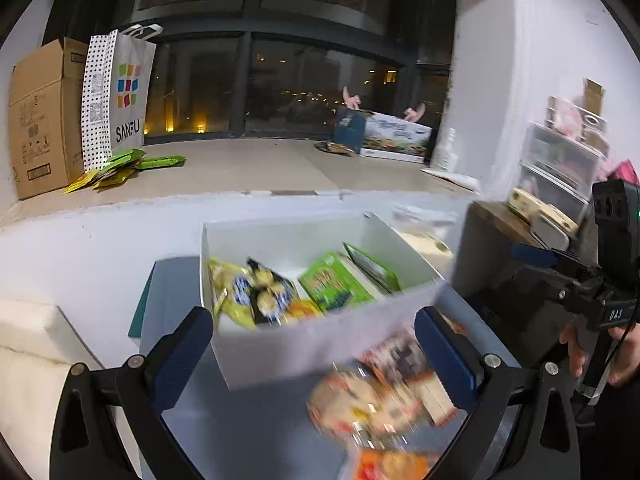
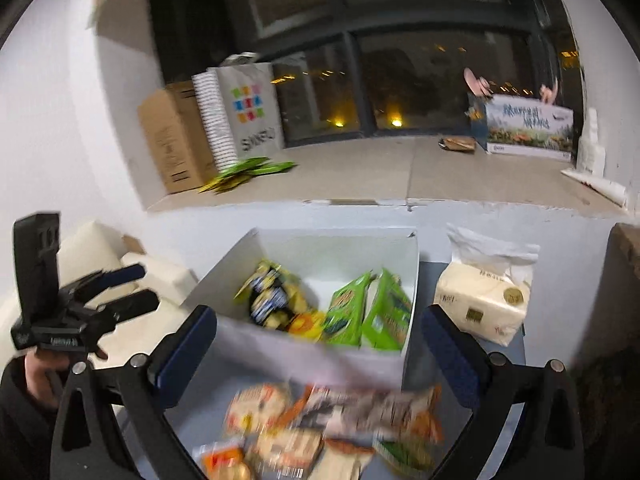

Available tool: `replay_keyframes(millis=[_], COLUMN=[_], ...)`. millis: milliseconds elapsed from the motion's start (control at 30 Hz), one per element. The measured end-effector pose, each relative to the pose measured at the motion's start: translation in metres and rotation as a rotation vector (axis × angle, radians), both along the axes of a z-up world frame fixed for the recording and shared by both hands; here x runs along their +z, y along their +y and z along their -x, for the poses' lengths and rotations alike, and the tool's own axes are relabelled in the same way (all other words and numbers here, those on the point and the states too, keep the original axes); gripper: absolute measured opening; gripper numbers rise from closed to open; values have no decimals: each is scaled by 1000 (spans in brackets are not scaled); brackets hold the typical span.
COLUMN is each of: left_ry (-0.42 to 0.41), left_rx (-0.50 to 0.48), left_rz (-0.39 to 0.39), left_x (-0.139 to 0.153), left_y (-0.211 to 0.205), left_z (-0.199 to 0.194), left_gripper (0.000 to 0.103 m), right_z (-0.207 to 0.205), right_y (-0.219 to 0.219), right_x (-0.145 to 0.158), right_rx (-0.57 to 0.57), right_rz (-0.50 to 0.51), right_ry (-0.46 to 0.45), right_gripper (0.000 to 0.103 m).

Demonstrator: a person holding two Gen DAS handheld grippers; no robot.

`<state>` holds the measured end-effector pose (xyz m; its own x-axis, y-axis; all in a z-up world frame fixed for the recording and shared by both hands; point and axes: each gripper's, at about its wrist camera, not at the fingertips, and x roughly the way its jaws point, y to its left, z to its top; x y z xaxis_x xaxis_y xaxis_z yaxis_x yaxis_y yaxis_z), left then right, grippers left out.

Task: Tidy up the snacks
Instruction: 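Move both tools back toward the remaining snacks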

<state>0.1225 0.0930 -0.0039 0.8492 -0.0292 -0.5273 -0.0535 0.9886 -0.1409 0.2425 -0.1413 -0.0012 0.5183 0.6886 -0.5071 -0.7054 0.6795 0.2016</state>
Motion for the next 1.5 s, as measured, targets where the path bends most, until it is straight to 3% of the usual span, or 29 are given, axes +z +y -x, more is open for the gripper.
replay_keyframes(millis=[133,367,567,700,967,1367,1500], left_ry=[0,25,24,30,55,65,76], left_rx=[-27,-41,-67,-90,-104,-72,-65], left_rz=[56,78,32,24,-16,4,7], left_x=[-13,-35,-36,-36,-42,-47,-51], left_y=[-21,-56,-81,-88,-93,-78,-77], left_z=[42,92,107,106,110,113,112], left_gripper=[103,103,103,103,103,103,103], right_z=[48,110,140,130,64,8,-3], right_y=[-28,-78,-93,-81,-13,51,65], right_x=[-12,-51,-79,-92,-110,-154,-165], right_rx=[17,-32,-58,-39,51,140,149], right_rz=[20,14,76,151,420,730,787], right_ry=[-37,-19,-48,-69,-212,-338,-329], right_gripper=[103,103,103,103,103,103,103])
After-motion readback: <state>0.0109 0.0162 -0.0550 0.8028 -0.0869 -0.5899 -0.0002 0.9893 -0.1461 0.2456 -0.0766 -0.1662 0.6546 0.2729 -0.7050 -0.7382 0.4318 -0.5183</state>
